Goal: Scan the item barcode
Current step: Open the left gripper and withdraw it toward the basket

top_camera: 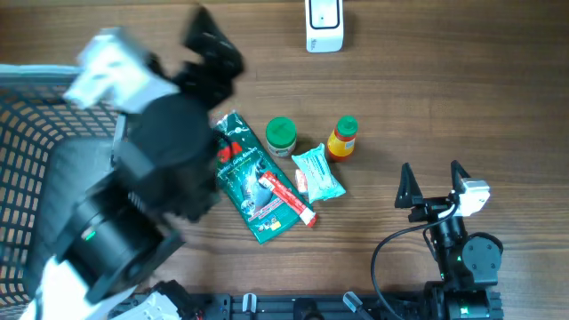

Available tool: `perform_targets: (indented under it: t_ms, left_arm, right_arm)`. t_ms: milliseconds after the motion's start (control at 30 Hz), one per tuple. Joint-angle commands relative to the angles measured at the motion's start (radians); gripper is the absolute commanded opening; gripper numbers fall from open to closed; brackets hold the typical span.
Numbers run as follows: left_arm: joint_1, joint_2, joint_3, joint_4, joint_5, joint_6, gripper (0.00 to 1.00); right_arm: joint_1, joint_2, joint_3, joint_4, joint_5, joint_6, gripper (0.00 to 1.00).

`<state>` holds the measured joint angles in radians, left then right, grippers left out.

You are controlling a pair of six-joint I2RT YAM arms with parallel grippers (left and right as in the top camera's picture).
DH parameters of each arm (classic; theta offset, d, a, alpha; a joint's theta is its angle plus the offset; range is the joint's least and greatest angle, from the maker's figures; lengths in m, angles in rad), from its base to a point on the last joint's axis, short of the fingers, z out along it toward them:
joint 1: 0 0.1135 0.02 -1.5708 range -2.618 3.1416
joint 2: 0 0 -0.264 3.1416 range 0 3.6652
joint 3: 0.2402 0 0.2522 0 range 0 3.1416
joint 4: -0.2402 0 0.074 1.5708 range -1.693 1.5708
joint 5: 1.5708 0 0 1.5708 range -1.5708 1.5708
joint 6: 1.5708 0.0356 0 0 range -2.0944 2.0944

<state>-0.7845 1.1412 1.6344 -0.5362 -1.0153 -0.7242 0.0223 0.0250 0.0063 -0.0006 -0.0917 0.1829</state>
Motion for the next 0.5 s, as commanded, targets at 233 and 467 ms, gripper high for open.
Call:
perform_targets:
  t_ms: [233,467]
  left_arm:
    - [0.027,-0.076,0.008,0.274,-0.213,0.541,0.93]
    - [0.111,-0.258,-0.028,0.248,-0.192,0.529,0.91]
  right_arm:
    - [0.005,-0.002,-0.001,0.003,0.013,0.010,1.00]
    - [0.005,-0.002,-0.001,0.003,0.013,0.011,1.00]
